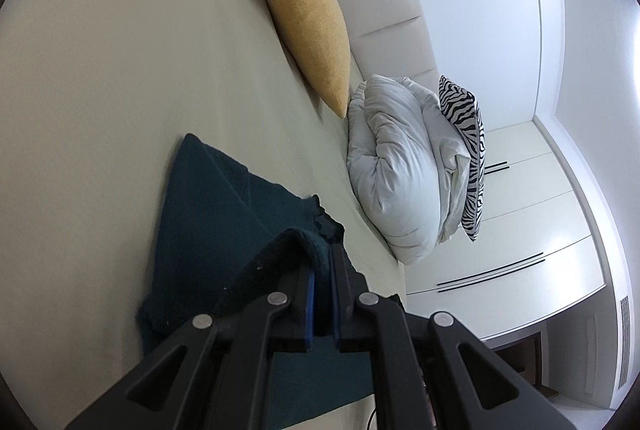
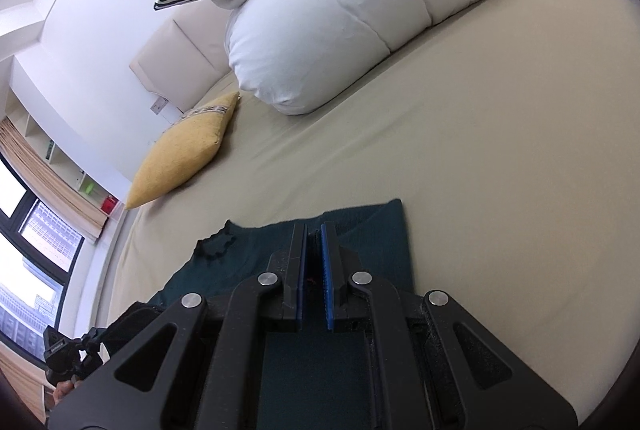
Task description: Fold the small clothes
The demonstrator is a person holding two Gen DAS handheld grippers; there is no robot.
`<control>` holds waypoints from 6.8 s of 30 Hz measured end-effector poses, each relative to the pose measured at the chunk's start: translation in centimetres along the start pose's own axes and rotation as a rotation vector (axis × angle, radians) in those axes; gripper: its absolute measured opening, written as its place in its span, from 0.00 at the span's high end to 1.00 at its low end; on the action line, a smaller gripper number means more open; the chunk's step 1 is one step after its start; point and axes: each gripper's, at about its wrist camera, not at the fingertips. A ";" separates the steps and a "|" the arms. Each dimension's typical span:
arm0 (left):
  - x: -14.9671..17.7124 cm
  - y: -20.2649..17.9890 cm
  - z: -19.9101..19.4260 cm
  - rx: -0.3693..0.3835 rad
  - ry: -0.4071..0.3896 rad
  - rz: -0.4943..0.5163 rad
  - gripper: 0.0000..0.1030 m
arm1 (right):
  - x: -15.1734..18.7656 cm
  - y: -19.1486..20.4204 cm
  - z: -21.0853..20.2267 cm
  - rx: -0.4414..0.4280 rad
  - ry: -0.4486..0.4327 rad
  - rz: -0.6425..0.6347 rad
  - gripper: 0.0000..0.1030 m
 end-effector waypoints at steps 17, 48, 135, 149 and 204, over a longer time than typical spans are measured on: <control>-3.9 3.5 6.7 -0.156 0.051 -0.004 0.62 | -3.2 -2.6 12.0 0.129 0.106 0.029 0.89; 4.9 -0.9 3.4 -0.513 0.002 0.388 0.43 | 6.0 -2.9 1.8 0.176 0.064 -0.113 0.45; 7.0 -4.2 1.5 -0.549 -0.058 0.490 0.66 | 6.2 -0.7 -0.7 0.195 0.161 -0.259 0.81; 0.8 -3.6 13.8 -0.600 0.011 0.591 0.59 | 2.9 3.8 17.6 -0.219 0.387 0.066 0.80; 13.7 -3.6 8.6 -0.618 0.138 0.720 0.49 | 11.0 10.6 10.4 -0.329 0.382 -0.072 0.78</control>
Point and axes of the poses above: each gripper's, at about its wrist camera, not at the fingertips, and z roughly the way its jaws point, y to its left, x to its underside, and after that the axes turned 3 degrees about y, right-handed
